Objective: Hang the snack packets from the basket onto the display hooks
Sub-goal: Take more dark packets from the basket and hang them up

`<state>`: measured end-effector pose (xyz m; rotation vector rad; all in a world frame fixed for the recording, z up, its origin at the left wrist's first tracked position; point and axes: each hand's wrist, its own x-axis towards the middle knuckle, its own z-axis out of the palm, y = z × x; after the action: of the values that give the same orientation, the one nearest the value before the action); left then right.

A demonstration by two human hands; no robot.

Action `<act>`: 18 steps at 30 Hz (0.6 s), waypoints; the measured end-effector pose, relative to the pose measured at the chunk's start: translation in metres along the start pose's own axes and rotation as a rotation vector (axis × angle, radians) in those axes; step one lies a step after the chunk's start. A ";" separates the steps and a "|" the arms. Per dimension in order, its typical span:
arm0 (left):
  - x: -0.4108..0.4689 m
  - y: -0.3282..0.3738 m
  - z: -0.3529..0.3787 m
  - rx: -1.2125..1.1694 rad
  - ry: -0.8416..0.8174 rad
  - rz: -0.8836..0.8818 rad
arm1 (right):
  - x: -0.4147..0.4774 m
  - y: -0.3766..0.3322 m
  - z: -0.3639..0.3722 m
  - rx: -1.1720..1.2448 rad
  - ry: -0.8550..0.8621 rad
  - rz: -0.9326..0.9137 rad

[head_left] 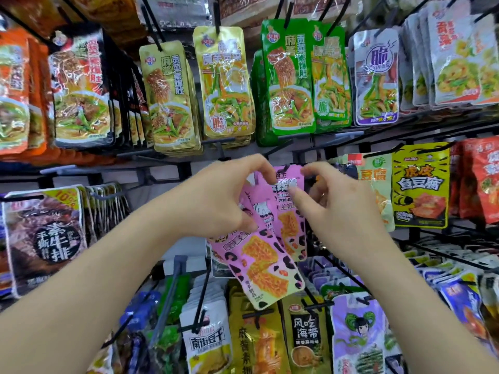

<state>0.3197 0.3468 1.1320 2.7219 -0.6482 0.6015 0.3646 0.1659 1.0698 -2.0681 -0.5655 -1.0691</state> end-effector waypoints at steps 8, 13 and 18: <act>-0.023 0.005 0.003 -0.121 0.317 0.068 | -0.037 -0.023 0.005 0.706 -0.278 0.107; -0.031 -0.002 0.013 -0.384 0.573 -0.136 | -0.046 -0.024 0.005 0.860 -0.237 0.211; -0.044 -0.013 0.014 -0.492 0.585 -0.174 | -0.046 -0.020 0.003 0.959 -0.207 0.359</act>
<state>0.2942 0.3688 1.0977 1.9826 -0.3426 0.9832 0.3271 0.1780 1.0383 -1.3384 -0.6138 -0.2592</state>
